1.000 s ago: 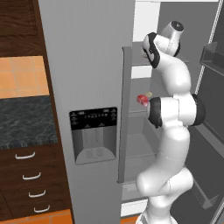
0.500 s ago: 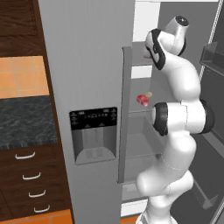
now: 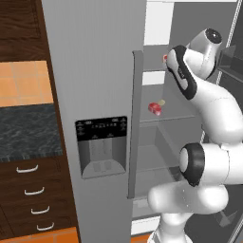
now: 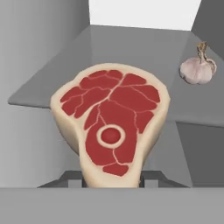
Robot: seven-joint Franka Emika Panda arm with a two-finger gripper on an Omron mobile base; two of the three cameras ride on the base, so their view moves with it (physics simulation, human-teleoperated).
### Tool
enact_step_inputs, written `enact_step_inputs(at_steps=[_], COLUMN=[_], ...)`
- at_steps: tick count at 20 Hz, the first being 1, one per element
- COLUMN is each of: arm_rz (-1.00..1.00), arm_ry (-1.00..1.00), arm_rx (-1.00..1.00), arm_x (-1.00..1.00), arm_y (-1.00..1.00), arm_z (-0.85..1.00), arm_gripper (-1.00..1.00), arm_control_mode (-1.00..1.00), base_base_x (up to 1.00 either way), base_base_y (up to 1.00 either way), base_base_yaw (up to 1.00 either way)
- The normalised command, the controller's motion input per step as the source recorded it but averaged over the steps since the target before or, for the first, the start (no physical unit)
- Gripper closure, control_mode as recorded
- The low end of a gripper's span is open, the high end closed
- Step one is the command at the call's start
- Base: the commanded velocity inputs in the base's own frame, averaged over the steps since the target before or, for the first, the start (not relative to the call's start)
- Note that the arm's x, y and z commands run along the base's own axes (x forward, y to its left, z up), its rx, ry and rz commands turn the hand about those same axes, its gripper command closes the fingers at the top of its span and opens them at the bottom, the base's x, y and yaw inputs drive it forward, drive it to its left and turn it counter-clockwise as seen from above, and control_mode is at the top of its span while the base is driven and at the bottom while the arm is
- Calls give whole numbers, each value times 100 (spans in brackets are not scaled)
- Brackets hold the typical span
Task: Place one garlic and one steak in each tupperware on the nearby counter, to pack two identical lunches.
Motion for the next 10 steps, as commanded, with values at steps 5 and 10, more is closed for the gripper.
enact_step_inputs(at_steps=[5, 10], arm_rz=[0, 0], arm_ry=[1, 7], arm_rx=[0, -1], arm_x=[-100, -100], arm_y=[3, 14], arm_z=[-1, -23], arm_gripper=[100, 100], arm_control_mode=[-100, -100], base_base_x=[0, 0], base_base_y=[0, 0], base_base_yaw=[0, 0])
